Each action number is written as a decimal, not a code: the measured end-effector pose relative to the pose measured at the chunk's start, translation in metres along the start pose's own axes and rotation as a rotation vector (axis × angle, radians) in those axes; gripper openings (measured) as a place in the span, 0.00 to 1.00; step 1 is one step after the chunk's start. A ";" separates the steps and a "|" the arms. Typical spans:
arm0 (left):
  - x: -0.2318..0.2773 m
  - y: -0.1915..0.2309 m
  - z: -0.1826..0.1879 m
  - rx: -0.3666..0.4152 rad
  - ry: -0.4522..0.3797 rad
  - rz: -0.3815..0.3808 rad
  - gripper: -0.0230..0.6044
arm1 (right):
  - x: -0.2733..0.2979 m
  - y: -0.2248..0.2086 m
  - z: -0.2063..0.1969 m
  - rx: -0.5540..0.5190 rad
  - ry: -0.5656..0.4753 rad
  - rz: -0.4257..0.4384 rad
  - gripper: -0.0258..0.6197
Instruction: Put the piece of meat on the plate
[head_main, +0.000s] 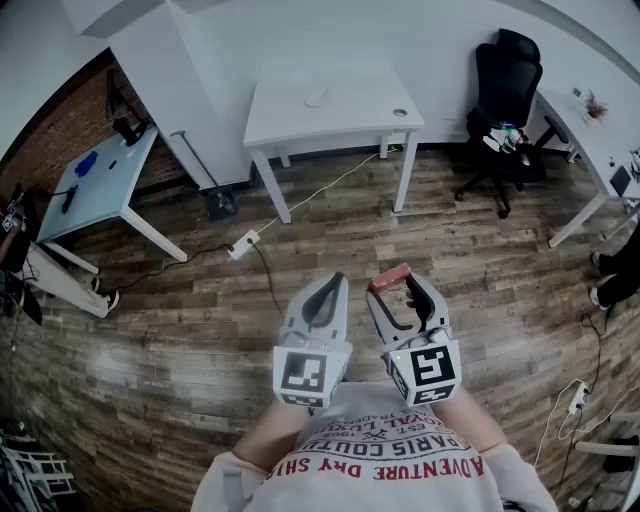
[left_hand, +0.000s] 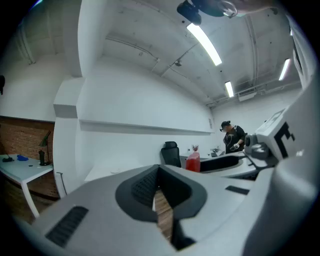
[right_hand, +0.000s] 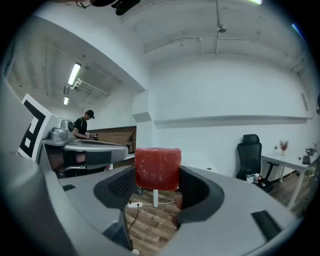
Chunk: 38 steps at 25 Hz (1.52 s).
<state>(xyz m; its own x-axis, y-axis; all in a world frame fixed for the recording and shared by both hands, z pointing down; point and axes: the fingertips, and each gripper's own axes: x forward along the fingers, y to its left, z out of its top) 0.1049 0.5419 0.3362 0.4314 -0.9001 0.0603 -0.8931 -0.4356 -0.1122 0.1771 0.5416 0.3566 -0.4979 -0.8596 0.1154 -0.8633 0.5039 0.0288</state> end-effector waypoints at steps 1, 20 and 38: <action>0.001 -0.001 0.000 0.001 0.000 -0.002 0.05 | 0.000 -0.001 0.000 -0.002 0.001 -0.004 0.47; 0.025 0.002 -0.016 -0.096 0.033 0.028 0.05 | 0.006 -0.028 -0.013 0.091 0.029 0.009 0.46; 0.137 0.135 -0.027 -0.151 0.063 -0.017 0.05 | 0.172 -0.040 0.004 0.079 0.103 -0.005 0.46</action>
<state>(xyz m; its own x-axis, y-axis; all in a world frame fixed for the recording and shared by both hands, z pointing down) 0.0400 0.3604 0.3560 0.4416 -0.8886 0.1237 -0.8970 -0.4403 0.0392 0.1255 0.3739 0.3714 -0.4855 -0.8469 0.2171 -0.8718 0.4874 -0.0483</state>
